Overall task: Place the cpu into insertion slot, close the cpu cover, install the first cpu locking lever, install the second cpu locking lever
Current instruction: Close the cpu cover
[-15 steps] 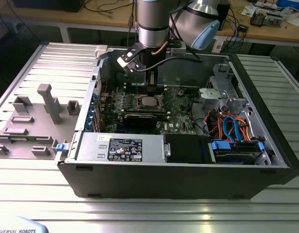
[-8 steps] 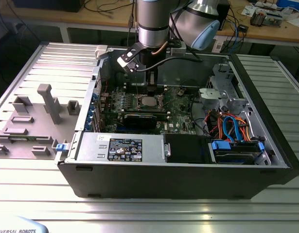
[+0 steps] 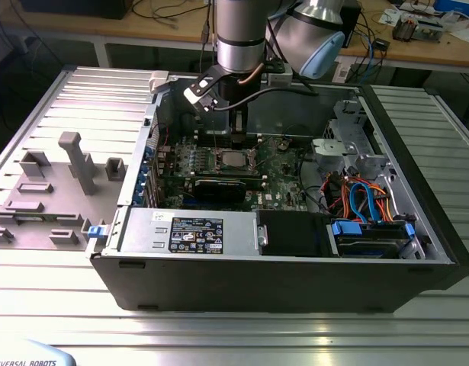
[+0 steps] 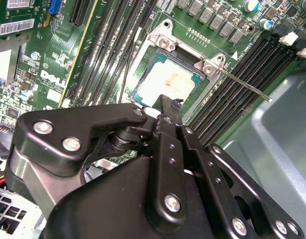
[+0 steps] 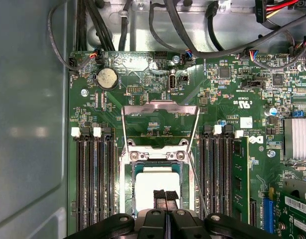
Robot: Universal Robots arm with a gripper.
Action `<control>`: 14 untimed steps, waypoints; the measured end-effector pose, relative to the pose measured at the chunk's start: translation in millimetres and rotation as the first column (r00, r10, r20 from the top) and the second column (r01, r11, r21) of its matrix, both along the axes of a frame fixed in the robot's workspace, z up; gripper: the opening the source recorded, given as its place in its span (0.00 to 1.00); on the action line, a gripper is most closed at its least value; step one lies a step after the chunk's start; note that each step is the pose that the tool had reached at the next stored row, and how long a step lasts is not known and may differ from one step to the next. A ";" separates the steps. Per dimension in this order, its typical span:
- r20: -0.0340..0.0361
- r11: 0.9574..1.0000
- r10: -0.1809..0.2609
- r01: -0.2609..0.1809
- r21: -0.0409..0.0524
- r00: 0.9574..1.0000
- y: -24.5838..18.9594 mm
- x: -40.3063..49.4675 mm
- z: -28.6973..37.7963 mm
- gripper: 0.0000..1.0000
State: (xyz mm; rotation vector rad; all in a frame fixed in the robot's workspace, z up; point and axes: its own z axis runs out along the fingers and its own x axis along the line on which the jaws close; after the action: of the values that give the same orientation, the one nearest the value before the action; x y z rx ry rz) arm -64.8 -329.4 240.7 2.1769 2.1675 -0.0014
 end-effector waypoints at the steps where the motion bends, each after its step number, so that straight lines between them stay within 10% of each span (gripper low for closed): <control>1: 0.000 1.000 0.000 0.000 0.000 1.000 0.0 0.0 0.2 0.11; 14: 0.000 1.000 0.000 0.000 0.000 1.000 0.0 0.0 5.0 0.11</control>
State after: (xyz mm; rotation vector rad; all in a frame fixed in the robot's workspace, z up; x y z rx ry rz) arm -64.7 -329.3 245.7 2.1769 2.1675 -0.0010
